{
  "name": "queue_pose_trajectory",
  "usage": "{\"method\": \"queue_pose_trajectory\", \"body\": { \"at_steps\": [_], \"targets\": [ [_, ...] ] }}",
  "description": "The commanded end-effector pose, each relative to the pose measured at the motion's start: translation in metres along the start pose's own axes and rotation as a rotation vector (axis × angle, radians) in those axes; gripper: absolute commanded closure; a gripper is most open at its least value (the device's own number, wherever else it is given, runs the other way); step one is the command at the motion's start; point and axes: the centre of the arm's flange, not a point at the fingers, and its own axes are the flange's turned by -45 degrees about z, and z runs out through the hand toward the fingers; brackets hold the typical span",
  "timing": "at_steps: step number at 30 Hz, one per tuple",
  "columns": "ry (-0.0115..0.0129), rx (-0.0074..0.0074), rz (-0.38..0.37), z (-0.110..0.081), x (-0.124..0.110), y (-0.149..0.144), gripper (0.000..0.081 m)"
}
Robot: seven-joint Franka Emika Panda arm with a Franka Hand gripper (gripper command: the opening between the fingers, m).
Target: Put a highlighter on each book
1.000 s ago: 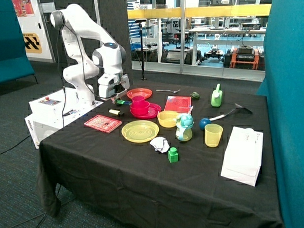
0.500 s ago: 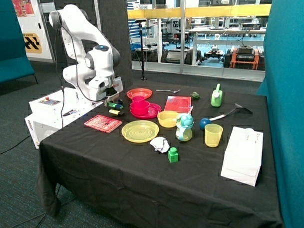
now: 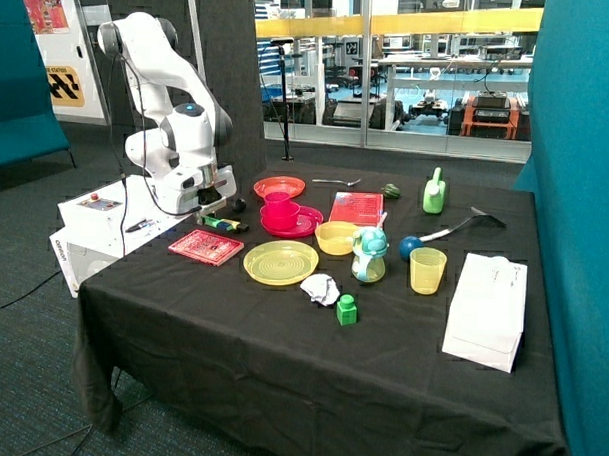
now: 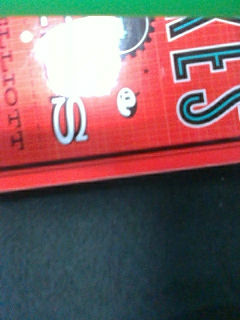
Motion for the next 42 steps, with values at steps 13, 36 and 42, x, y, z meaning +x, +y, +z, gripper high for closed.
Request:
{"method": "queue_pose_trajectory", "body": {
  "at_steps": [13, 36, 42],
  "targets": [
    [-0.0009, -0.0008, 0.055, 0.044, -0.013, 0.006, 0.0808],
    [-0.0009, -0.0008, 0.033, 0.047, -0.015, 0.021, 0.0211],
    [-0.0009, -0.0008, 0.023, 0.045, -0.013, 0.019, 0.0163]
  ]
}}
